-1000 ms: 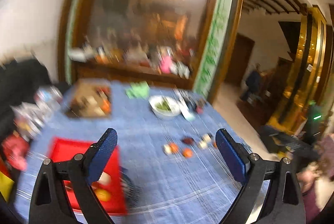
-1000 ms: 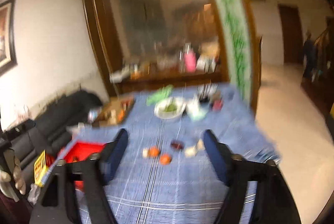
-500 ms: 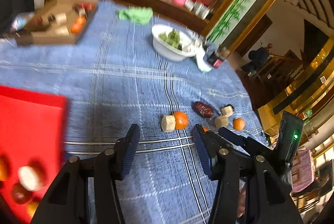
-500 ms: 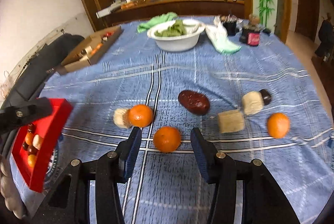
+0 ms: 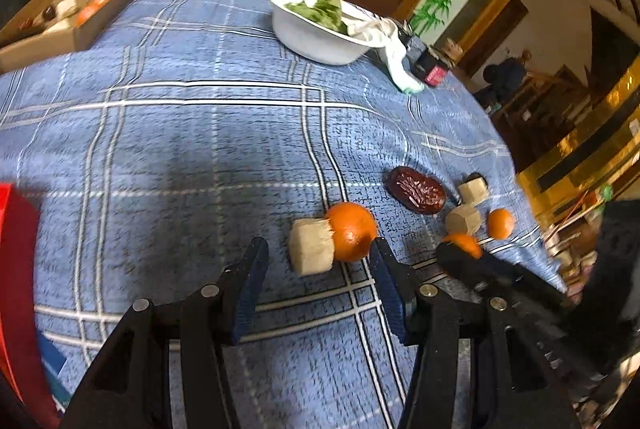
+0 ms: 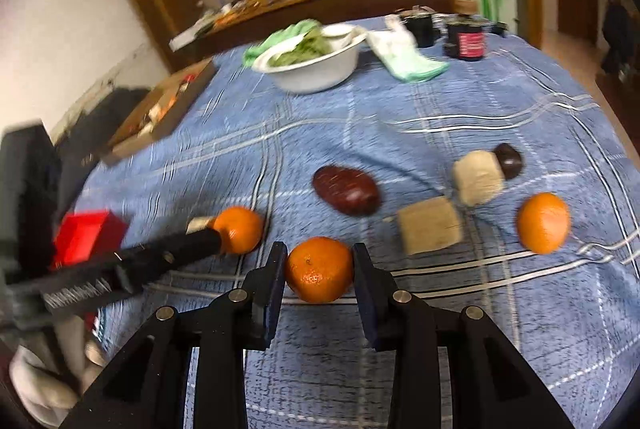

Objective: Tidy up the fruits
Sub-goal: 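Grasp a tangerine with the right tool while the left tool grasps a beige yam cube, then lower the yam cube from the left tool into the red tray while the right tool releases its tangerine there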

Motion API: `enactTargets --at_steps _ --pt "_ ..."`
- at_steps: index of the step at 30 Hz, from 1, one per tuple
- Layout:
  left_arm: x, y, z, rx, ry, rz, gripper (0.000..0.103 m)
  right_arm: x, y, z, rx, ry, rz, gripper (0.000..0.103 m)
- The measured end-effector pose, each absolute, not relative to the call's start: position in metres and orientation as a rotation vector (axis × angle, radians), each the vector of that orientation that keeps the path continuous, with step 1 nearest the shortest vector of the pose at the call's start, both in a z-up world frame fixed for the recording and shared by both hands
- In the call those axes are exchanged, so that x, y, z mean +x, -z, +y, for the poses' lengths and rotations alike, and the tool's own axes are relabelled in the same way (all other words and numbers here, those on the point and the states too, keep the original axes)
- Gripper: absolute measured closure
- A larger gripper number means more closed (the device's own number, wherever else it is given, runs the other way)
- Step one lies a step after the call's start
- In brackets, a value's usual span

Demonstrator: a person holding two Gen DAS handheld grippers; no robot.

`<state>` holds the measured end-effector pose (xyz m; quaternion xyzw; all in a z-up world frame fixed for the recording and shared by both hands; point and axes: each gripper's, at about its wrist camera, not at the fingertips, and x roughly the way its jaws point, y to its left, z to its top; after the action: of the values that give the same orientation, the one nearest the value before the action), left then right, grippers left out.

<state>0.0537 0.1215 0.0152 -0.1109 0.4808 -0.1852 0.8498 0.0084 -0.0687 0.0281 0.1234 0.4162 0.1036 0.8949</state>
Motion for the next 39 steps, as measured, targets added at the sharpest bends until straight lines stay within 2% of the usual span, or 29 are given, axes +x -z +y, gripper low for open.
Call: enactTargets --at_steps 1,2,4,5,7,13,22,35,39 --pt "0.055 -0.014 0.118 -0.221 0.396 1.004 0.058 0.009 -0.029 -0.071 0.269 -0.208 0.863 0.068" --pt "0.054 -0.015 0.116 -0.215 0.411 0.989 0.066 0.010 -0.028 -0.073 0.281 -0.208 0.867 0.068" --pt "0.053 -0.017 0.114 -0.196 0.408 0.974 0.070 0.011 -0.027 -0.072 0.292 -0.215 0.876 0.068" --pt "0.053 -0.018 0.116 -0.198 0.406 0.968 0.080 0.011 -0.028 -0.071 0.289 -0.217 0.877 0.068" --pt "0.054 -0.017 0.123 -0.238 0.412 0.971 0.084 0.010 -0.029 -0.067 0.277 -0.223 0.871 0.068" --pt "0.049 -0.020 0.138 -0.290 0.400 0.968 0.086 0.007 -0.033 -0.065 0.256 -0.205 0.842 0.068" --pt "0.019 -0.057 0.167 -0.334 0.387 0.861 0.086 0.003 -0.039 -0.065 0.274 -0.225 0.811 0.068" --pt "-0.049 -0.079 0.253 -0.468 0.254 0.739 0.086 -0.009 -0.048 -0.062 0.324 -0.324 0.755 0.068" --pt "-0.066 -0.088 0.292 -0.500 0.209 0.703 0.086 -0.015 -0.049 -0.063 0.441 -0.421 0.784 0.068"
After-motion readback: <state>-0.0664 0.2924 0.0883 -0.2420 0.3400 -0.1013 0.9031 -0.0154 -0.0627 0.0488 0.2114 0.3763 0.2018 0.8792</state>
